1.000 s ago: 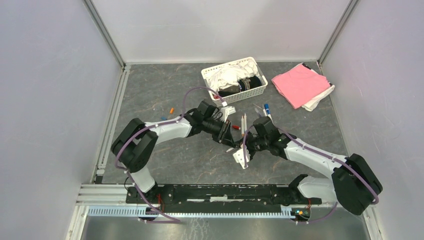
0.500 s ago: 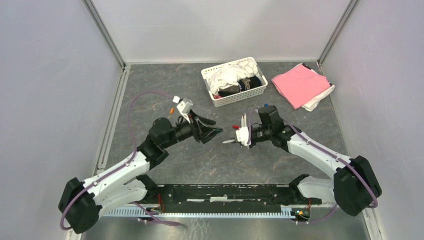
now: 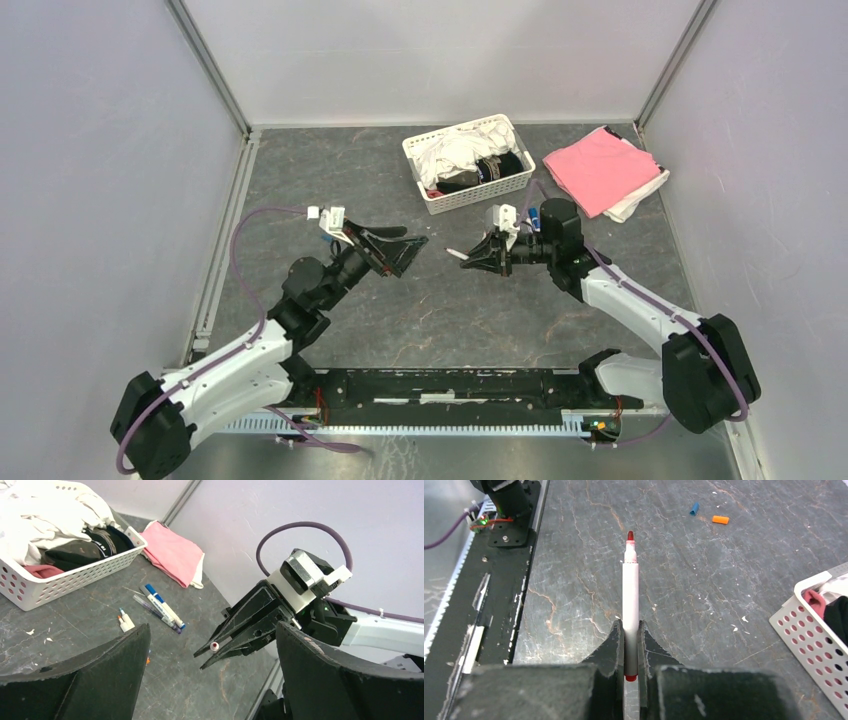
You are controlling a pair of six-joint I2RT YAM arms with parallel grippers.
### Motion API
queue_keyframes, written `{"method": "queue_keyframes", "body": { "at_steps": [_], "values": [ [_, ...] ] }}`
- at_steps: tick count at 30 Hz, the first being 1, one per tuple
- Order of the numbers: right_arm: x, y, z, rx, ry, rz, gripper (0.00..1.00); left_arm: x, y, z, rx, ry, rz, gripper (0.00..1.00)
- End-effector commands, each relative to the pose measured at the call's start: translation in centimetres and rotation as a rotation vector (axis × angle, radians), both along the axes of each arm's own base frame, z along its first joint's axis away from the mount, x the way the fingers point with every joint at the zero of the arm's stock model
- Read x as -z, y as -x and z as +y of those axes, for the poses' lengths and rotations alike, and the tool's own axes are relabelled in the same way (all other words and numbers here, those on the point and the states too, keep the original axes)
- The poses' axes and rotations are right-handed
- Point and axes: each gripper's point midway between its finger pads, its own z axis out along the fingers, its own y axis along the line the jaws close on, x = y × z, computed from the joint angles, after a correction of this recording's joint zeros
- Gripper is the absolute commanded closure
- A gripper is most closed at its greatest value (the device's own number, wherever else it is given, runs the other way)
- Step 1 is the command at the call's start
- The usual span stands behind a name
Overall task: Insert the pens into the pen caps
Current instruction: Pick up the pen from the center of the board, then insert the pen cap onto the pen.
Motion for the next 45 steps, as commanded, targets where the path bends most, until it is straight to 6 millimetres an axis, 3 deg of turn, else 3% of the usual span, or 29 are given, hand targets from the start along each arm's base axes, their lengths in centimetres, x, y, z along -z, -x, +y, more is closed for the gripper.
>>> {"method": "queue_keyframes", "body": {
  "at_steps": [1,6,12,21,29,38,45],
  "values": [
    [-1.5,0.2,0.3,0.012,-0.074,0.058,1.0,-0.8,-0.3,0.2,-0.023,0.042,-0.038,0.0],
    [-1.4,-0.5,0.0,0.062,-0.091,0.103,1.0,1.3,-1.2,-0.5,-0.026,-0.062,0.056,0.0],
    [-1.4,-1.0,-0.1,0.128,-0.13,0.203,1.0,0.2,0.4,0.7,-0.005,0.165,-0.034,0.0],
    [-1.0,-1.1,0.1,0.169,-0.18,0.342,1.0,1.1,-0.1,-0.2,0.019,0.225,0.01,0.02],
    [-1.5,-0.7,0.3,0.159,-0.213,0.389,1.0,2.2,-1.4,-3.2,0.052,0.216,0.06,0.14],
    [-1.1,-0.7,0.4,0.158,-0.213,0.42,1.0,1.6,-1.8,-7.2,0.14,0.217,0.04,0.28],
    [-1.4,-0.6,0.5,0.151,-0.222,0.425,1.0,2.6,-1.8,-8.9,0.173,0.211,0.062,0.5]
  ]
}}
